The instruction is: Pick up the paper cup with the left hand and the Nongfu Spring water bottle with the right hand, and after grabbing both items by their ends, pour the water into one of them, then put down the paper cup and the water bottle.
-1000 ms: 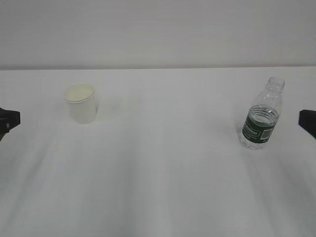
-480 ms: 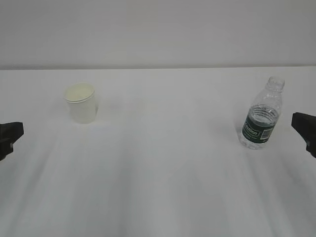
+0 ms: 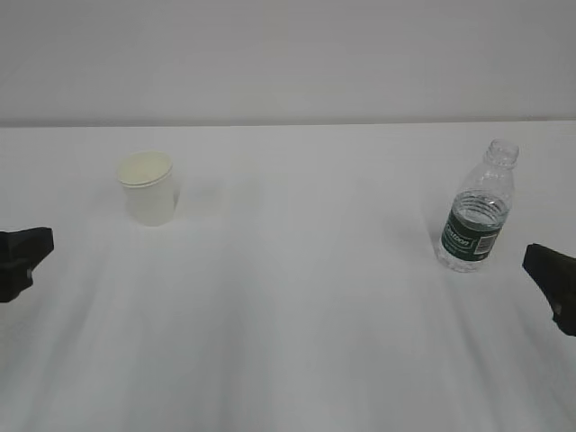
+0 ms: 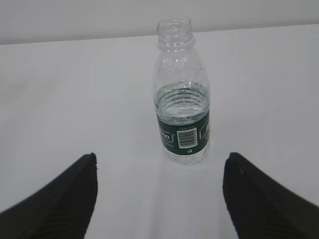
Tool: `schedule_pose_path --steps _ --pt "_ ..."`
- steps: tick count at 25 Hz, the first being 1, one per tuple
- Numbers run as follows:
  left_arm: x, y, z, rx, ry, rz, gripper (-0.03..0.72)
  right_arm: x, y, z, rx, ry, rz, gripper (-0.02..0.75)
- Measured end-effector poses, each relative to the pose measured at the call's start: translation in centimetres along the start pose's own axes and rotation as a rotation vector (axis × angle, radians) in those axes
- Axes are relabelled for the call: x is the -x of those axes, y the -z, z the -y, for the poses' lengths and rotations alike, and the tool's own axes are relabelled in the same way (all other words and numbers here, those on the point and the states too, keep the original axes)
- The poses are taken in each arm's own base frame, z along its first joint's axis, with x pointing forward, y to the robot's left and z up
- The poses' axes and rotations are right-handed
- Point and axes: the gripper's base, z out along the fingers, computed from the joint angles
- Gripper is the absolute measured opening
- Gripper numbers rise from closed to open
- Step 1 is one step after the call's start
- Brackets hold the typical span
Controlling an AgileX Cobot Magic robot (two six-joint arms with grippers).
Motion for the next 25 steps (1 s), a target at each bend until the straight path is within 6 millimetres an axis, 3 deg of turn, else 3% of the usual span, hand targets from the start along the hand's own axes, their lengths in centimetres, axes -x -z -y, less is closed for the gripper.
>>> schedule_pose_path --steps 4,11,14,25 --pt "-1.3 0.4 0.5 -0.029 -0.015 -0.022 0.484 -0.7 0.1 0.0 0.008 -0.005 -0.003 0.587" --pt "-4.9 2.1 -0.4 -0.017 0.058 -0.013 0.484 -2.6 0.2 -0.1 0.034 -0.015 -0.015 0.587" --pt "-5.2 2.4 -0.4 -0.031 0.049 -0.001 0.484 -3.6 0.6 0.0 0.040 -0.037 0.000 0.587" --pt "-5.6 2.6 0.4 -0.137 -0.031 0.016 0.484 -3.5 0.0 -0.5 0.099 -0.005 0.045 0.587"
